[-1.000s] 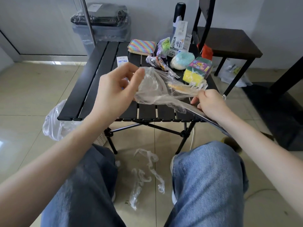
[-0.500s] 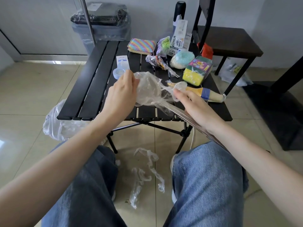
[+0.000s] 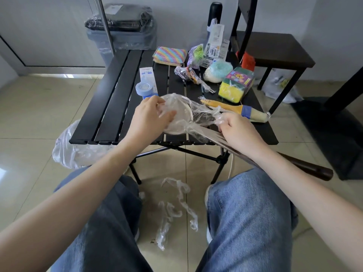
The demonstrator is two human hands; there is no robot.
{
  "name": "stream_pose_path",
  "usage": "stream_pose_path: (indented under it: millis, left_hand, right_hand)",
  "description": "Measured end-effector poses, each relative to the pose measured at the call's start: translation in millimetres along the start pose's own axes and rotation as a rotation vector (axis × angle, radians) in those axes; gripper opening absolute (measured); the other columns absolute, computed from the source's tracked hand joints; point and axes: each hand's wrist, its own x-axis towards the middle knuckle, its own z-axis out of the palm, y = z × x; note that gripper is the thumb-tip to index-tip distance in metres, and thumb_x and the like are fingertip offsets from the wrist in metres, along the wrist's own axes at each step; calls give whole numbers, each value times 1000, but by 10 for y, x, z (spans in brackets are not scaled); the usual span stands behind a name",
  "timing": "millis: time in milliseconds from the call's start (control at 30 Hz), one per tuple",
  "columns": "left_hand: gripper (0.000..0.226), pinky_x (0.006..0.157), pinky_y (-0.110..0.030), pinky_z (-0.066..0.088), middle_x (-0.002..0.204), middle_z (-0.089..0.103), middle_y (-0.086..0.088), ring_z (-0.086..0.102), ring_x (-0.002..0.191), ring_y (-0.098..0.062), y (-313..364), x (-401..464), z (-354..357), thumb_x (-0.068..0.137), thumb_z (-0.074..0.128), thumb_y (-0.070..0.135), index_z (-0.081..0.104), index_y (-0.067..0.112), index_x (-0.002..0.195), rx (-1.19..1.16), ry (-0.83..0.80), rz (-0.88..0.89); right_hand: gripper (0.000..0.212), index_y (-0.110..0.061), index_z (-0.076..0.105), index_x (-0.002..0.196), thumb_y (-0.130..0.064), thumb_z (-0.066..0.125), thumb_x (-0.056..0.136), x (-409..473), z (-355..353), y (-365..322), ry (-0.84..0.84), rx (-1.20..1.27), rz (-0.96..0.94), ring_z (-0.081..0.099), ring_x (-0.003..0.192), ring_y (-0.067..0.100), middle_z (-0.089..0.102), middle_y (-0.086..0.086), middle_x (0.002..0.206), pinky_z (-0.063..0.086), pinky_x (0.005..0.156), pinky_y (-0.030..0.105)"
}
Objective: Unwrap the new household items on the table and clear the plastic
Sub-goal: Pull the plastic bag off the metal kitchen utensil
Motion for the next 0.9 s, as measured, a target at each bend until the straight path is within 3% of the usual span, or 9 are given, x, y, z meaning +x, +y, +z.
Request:
stream_pose_path:
  millis: [167, 300, 367, 433, 500, 600, 700, 800, 900]
  left_hand:
    - [14, 56, -17, 41, 82, 63, -13, 54, 65, -15, 13, -84, 81, 98, 48, 21, 45, 9, 92, -169, 56, 57]
    - [17, 73, -26, 52, 85, 68, -5, 65, 76, -15, 130, -78, 72, 99, 48, 24, 57, 10, 99, -352, -22, 107]
    - [17, 70, -23, 50, 81, 67, -1, 62, 72, -9, 171, -24, 66, 100, 47, 24, 61, 14, 98, -390, -19, 121]
    - [19, 69, -19, 45, 85, 68, -5, 57, 71, -5, 198, 3, 78, 101, 45, 23, 64, 18, 102, -412, -51, 159]
    - [23, 71, -16, 42, 90, 66, -3, 54, 76, -5, 199, 7, 81, 102, 42, 22, 63, 23, 113, -453, -133, 171]
    - [32, 59, -16, 33, 68, 41, 5, 39, 59, -4, 175, -1, 52, 104, 33, 18, 56, 28, 124, -456, -251, 140]
    - [36, 54, -12, 34, 64, 36, 8, 36, 52, 0, 204, -31, 54, 102, 31, 16, 51, 22, 132, -472, -347, 67]
    - [31, 55, -12, 35, 74, 50, 7, 46, 58, -4, 267, -29, 122, 99, 45, 35, 56, 17, 122, -413, -202, 35]
    - [36, 57, -17, 38, 83, 58, 9, 51, 66, -1, 318, 7, 124, 93, 53, 46, 57, 14, 110, -236, 33, 0]
  right_hand:
    - [34, -5, 57, 86, -21, 30, 99, 39, 27, -89, -188, 145, 20, 67, 73, 29, 67, 10, 73, 51, 70, 40]
    - [34, -29, 56, 83, -43, 30, 101, 61, 56, -168, -249, 257, 86, 59, 67, 17, 57, 0, 72, 46, 86, 39]
    - [36, -33, 58, 100, -56, 31, 98, 11, 28, -230, -258, 364, 111, 56, 47, 7, 61, -1, 60, 49, 79, 38]
    - [55, -18, 60, 113, -63, 35, 94, -2, 15, -246, -257, 385, 114, 56, 37, 10, 54, 1, 46, 51, 63, 35]
    - [55, -13, 61, 102, -63, 41, 93, 0, 1, -232, -239, 399, 126, 56, 37, 22, 50, 13, 48, 49, 47, 26]
    - [47, -20, 49, 68, -57, 43, 95, 42, 24, -150, -174, 401, 112, 57, 37, 26, 50, 15, 49, 42, 40, 24]
    - [42, -17, 48, 76, -50, 38, 99, 100, 118, -106, -152, 343, 75, 56, 38, 15, 56, 7, 54, 46, 40, 29]
    - [48, -3, 55, 84, -41, 33, 103, 127, 221, -136, -80, 256, 33, 54, 49, 25, 56, 12, 61, 52, 64, 46]
    - [53, -10, 47, 64, -39, 29, 104, 134, 259, -163, -28, 265, 40, 57, 58, 32, 52, 8, 55, 50, 67, 43]
